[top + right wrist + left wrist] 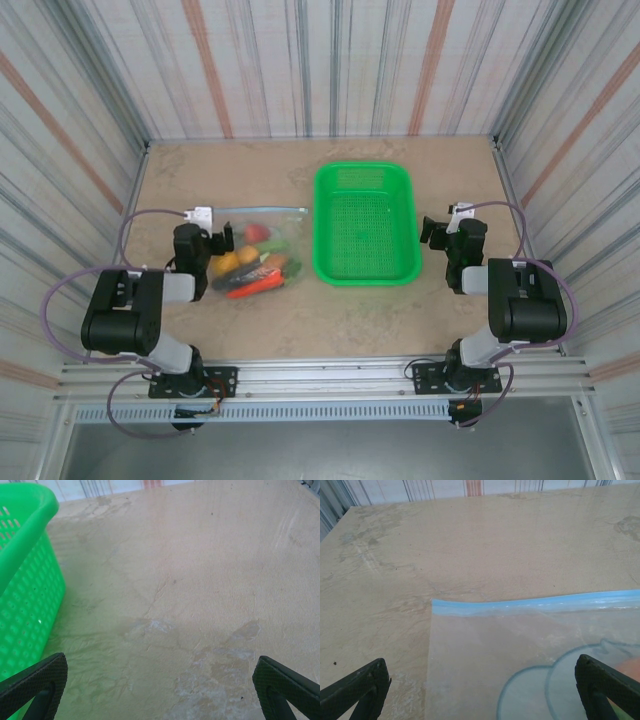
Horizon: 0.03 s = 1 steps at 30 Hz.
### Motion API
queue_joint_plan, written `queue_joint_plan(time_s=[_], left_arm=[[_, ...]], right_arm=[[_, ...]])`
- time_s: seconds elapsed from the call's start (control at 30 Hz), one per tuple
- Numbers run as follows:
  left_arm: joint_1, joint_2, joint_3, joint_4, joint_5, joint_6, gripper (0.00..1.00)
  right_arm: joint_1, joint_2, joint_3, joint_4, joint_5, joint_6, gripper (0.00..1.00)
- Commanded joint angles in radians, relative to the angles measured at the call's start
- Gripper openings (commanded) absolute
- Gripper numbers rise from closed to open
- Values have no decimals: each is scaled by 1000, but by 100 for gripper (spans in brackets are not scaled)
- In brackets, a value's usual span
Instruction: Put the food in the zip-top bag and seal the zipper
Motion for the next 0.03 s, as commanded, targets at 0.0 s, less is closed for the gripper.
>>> queue_joint_plan(time_s=[0.0], left_arm=[[2, 5, 15, 3, 18, 17, 99]], right_arm=[[2, -4, -3, -3, 17, -14, 99]])
